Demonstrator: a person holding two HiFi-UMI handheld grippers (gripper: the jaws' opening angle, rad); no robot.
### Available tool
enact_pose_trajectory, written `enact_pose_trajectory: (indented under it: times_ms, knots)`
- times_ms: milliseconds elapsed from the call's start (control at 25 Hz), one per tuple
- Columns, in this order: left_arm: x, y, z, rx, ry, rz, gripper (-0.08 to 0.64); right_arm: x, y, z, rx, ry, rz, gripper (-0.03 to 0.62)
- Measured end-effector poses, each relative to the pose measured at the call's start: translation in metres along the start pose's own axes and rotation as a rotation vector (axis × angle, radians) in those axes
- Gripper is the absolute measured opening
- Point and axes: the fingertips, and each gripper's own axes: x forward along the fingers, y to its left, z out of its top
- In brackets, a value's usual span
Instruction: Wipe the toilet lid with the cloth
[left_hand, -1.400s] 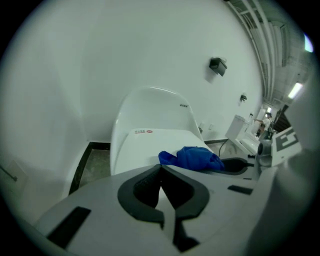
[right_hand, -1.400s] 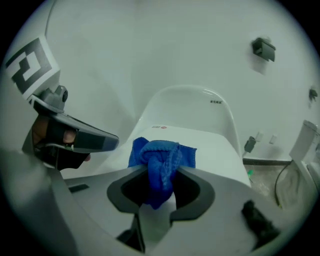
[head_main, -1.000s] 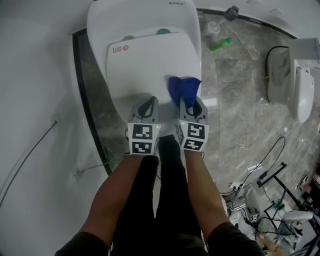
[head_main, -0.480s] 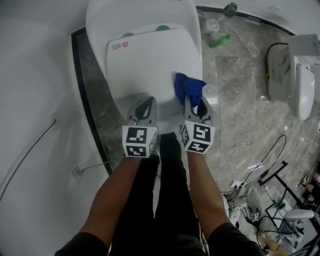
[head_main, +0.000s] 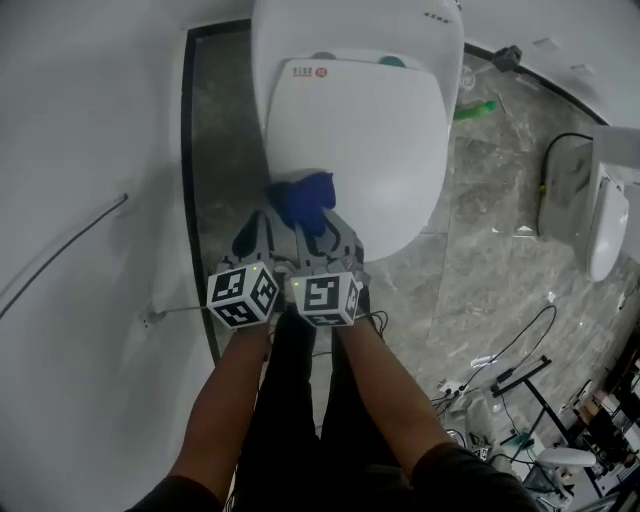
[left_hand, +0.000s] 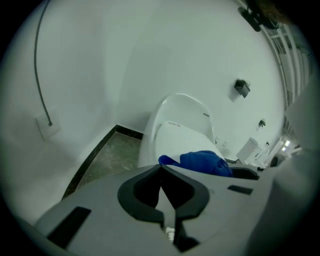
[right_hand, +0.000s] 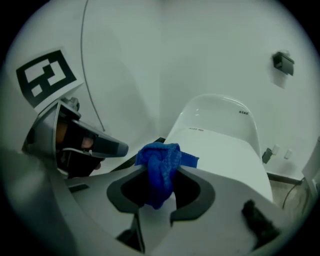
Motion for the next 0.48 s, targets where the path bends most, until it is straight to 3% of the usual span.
enact_pose_trajectory:
  times_ms: [160, 280, 400, 480]
  knots:
    - [-0.007, 0.02, -0.018, 0.024, 0.026, 0.037, 0.011, 0.01, 0.023, -0.02, -0.088, 0.072, 0.027, 0.114]
    - [-0.003, 0.02, -0.027, -0.005, 0.045, 0.027, 0.011, 0.012, 0.021, -0.022, -0.116, 0.083, 0.001, 0.112]
    - [0.001, 0.007, -0.028, -0.019, 0.055, 0.001, 0.011, 0.007, 0.003, -0.023, -0.053, 0.077, -0.043, 0.112]
    - [0.006, -0.009, -0.026, 0.029, 0.062, -0.027, 0.011, 0.0, -0.016, -0.027, 0.007, 0.062, -0.081, 0.112]
